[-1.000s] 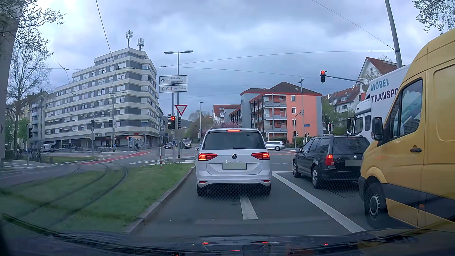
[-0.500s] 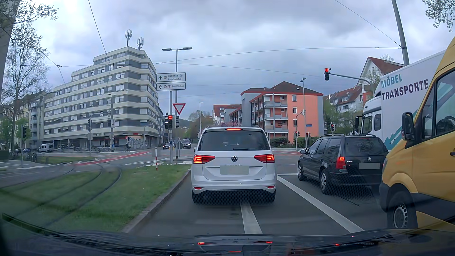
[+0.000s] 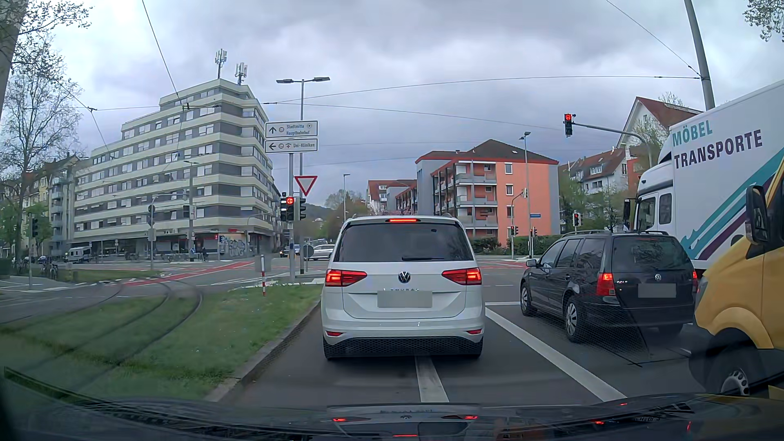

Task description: Follow the waypoints while adhering to traffic rules and regulations

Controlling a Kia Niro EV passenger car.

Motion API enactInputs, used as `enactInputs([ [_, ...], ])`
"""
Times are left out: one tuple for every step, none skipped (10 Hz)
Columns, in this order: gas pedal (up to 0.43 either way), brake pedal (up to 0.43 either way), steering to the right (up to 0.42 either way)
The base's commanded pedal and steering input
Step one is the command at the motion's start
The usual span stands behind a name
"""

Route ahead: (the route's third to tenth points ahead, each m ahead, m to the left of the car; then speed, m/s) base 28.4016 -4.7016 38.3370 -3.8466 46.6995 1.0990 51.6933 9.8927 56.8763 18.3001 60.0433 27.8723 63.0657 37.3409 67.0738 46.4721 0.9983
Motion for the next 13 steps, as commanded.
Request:
enactInputs([
  [0.000,0.110,-0.009],
  [0.000,0.104,-0.010],
  [0.000,0.104,-0.011],
  [0.000,0.098,-0.013],
  [0.000,0.098,-0.014],
  [0.000,0.098,-0.014],
  [0.000,0.091,-0.014],
  [0.000,0.091,-0.015],
  [0.000,0.098,-0.015],
  [0.000,0.098,-0.016],
  [0.000,0.104,-0.016],
  [0.000,0.104,-0.017],
  [0.000,0.104,-0.018],
])
